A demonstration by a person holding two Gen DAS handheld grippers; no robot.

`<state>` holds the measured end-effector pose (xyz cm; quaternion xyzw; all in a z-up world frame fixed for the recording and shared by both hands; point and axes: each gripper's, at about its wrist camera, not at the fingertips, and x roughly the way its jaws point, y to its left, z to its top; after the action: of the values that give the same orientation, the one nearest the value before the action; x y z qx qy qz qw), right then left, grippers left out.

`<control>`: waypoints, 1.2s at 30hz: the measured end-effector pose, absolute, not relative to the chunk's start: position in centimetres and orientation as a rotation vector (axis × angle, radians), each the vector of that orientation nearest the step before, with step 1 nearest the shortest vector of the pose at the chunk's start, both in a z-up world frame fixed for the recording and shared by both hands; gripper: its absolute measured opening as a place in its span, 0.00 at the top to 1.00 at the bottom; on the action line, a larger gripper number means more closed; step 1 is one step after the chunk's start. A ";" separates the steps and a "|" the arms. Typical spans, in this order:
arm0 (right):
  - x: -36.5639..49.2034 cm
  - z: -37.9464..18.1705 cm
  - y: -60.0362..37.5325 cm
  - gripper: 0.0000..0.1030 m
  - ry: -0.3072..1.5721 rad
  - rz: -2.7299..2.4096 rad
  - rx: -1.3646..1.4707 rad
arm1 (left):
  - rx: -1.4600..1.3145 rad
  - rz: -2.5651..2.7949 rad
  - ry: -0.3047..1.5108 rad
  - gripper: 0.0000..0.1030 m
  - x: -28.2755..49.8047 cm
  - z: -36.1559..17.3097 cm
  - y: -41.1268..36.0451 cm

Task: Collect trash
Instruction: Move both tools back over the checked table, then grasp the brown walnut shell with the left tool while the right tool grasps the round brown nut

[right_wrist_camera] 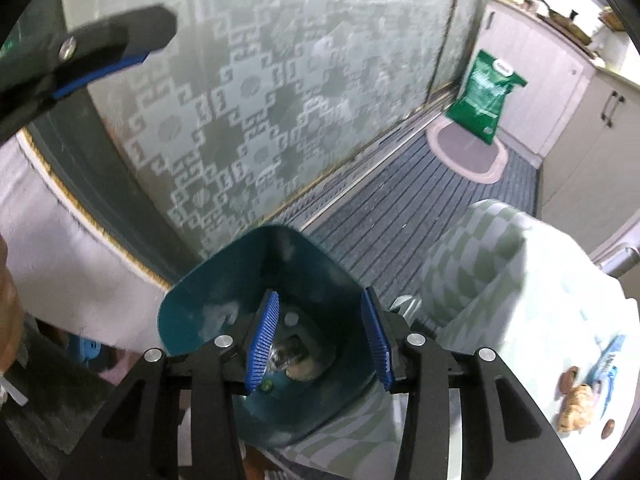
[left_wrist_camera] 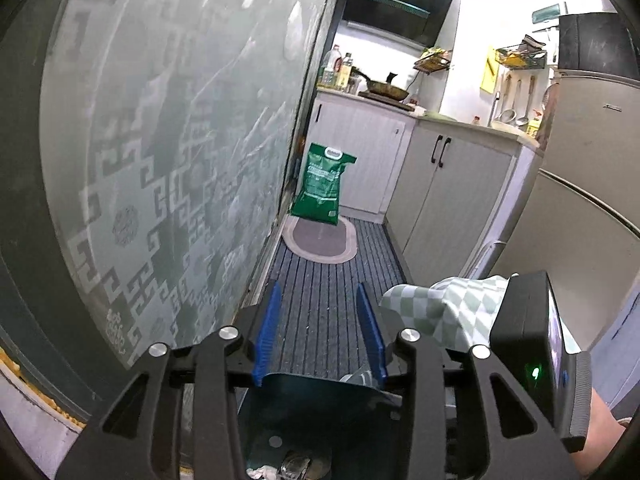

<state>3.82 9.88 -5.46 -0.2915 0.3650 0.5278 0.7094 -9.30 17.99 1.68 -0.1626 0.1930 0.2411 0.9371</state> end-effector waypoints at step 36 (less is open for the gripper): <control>19.2 0.9 -13.3 0.43 0.778 0.828 -0.183 | -0.028 0.205 0.720 0.48 5.6 -4.7 4.0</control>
<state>19.20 -13.35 0.91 -0.0863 0.3680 0.3914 0.8390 5.64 3.96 -4.72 -0.0136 0.3515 0.1001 0.9307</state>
